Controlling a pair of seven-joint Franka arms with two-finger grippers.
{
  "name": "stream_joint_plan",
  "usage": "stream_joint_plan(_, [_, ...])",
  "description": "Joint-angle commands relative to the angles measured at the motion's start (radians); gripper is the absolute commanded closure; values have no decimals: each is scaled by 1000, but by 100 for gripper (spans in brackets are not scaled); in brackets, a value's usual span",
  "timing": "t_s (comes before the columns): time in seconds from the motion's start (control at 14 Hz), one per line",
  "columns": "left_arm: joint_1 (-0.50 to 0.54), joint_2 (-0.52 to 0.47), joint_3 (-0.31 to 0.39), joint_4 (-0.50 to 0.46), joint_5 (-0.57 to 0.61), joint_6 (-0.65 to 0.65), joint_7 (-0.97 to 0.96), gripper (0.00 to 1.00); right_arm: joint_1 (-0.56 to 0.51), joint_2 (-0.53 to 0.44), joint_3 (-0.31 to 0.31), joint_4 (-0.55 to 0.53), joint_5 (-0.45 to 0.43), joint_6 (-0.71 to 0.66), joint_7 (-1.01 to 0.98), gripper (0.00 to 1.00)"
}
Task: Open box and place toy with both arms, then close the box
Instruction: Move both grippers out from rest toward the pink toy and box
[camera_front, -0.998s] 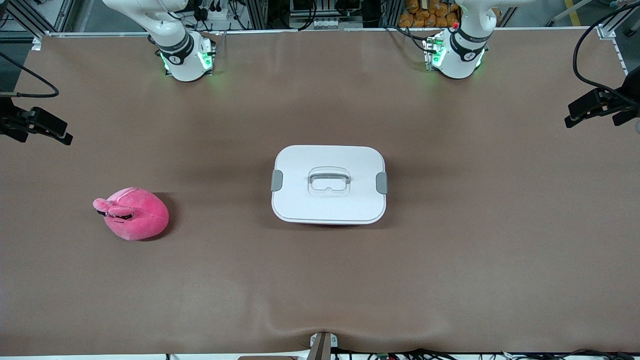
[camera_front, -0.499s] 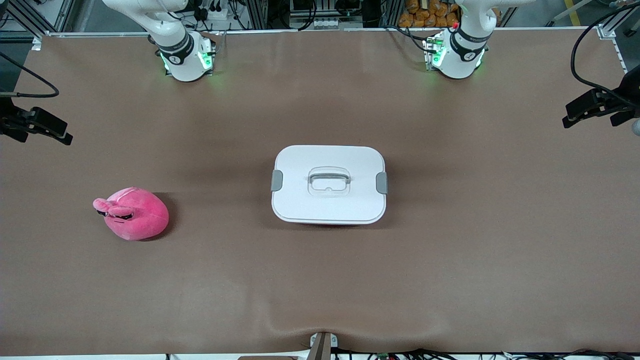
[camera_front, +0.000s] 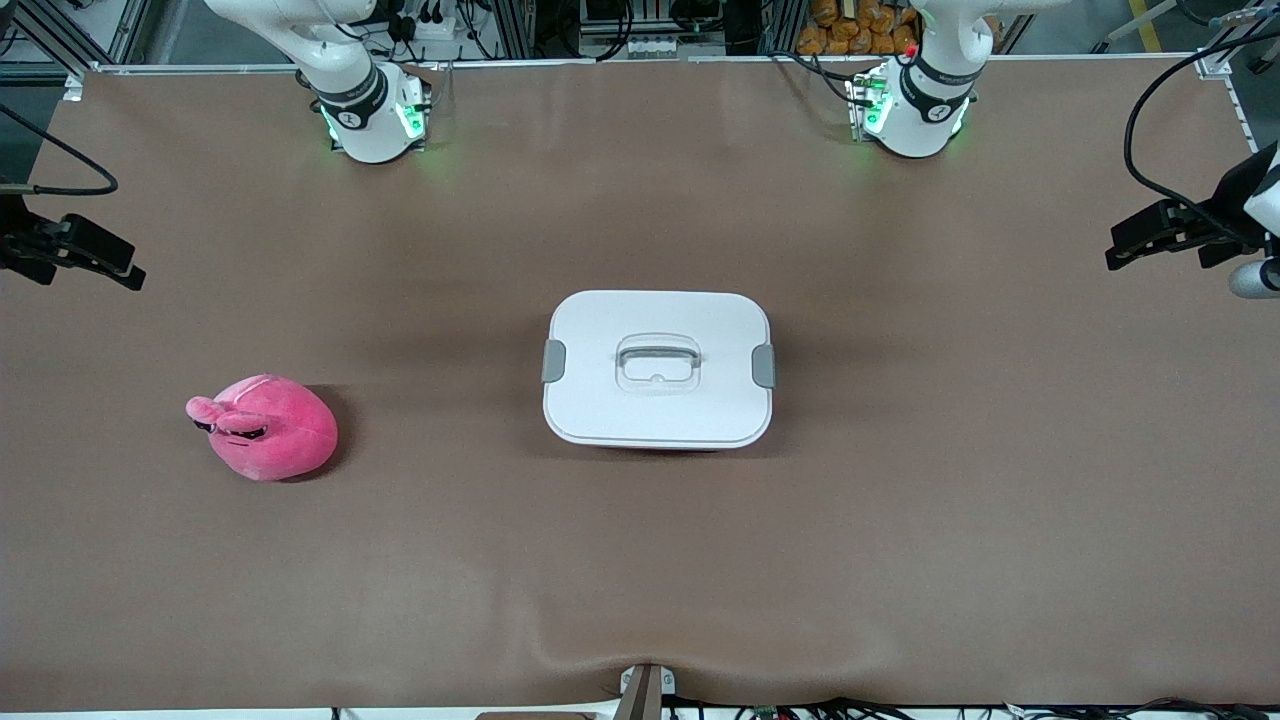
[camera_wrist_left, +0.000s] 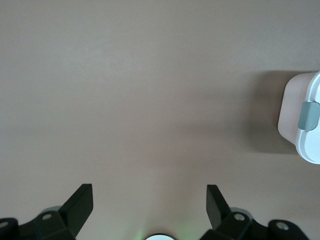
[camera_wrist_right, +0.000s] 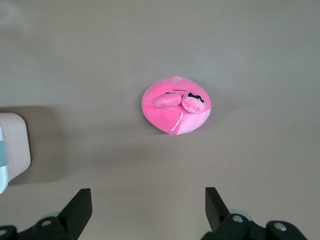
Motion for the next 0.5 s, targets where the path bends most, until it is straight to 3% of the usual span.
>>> stream_joint_plan(0.0, [-13, 43, -2, 18, 3, 2, 4, 0, -1, -2, 2, 6, 9, -1, 4, 0])
stream_joint_plan(0.43, [-37, 103, -7, 47, -34, 54, -121, 0, 2, 28, 2, 6, 9, 7, 2, 0])
